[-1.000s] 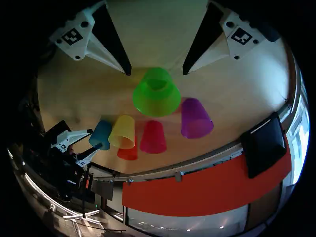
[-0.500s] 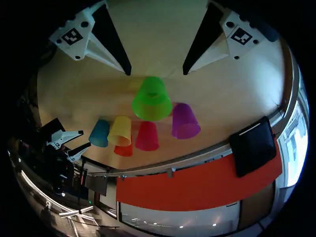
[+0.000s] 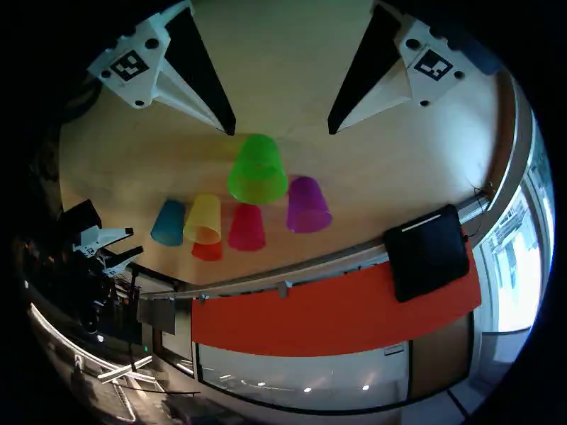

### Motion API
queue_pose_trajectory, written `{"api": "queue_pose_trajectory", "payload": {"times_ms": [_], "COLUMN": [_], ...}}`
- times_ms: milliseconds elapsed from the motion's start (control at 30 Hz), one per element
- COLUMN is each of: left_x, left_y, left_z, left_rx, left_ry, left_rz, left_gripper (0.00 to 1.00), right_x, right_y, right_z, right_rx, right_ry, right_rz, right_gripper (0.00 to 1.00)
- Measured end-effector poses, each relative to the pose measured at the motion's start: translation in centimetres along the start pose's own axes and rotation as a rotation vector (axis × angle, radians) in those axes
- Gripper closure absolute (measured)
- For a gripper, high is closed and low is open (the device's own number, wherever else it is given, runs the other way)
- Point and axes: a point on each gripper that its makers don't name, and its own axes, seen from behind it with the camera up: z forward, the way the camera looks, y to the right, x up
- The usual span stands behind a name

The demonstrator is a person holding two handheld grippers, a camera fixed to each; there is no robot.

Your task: Pour water

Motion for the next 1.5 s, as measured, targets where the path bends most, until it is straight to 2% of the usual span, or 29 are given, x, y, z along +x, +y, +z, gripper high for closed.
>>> {"api": "queue_pose_trajectory", "payload": {"times_ms": [167,400,767,1067,1267,1500], "left_x": [0.9,3.3,6.3,7.2,7.9,8.4], "left_y": [-1.3,-2.8,-2.4,-2.6,-2.5,-2.1], "left_z": [-1.0,-2.8,-4.9,-5.9,-6.6,-7.1], "left_rx": [0.077,0.182,0.279,0.344,0.38,0.409], "left_ry": [0.072,0.188,0.349,0.43,0.476,0.508], "left_rz": [-0.022,-0.022,0.002,-0.03,-0.045,-0.065], "left_gripper": [0.03,0.03,0.03,0.03,0.03,0.03], "right_x": [0.9,2.6,5.8,7.6,8.1,8.9], "right_y": [0.6,1.9,4.2,5.6,6.1,6.4], "right_z": [-1.2,-2.7,-5.2,-6.9,-7.4,-8.3], "right_rx": [-0.042,-0.128,-0.299,-0.414,-0.467,-0.524], "right_ry": [0.049,0.124,0.272,0.375,0.421,0.503], "right_rz": [0.015,0.02,0.019,0.042,0.064,0.117], "right_gripper": [0.01,0.01,0.01,0.01,0.01,0.01]}}
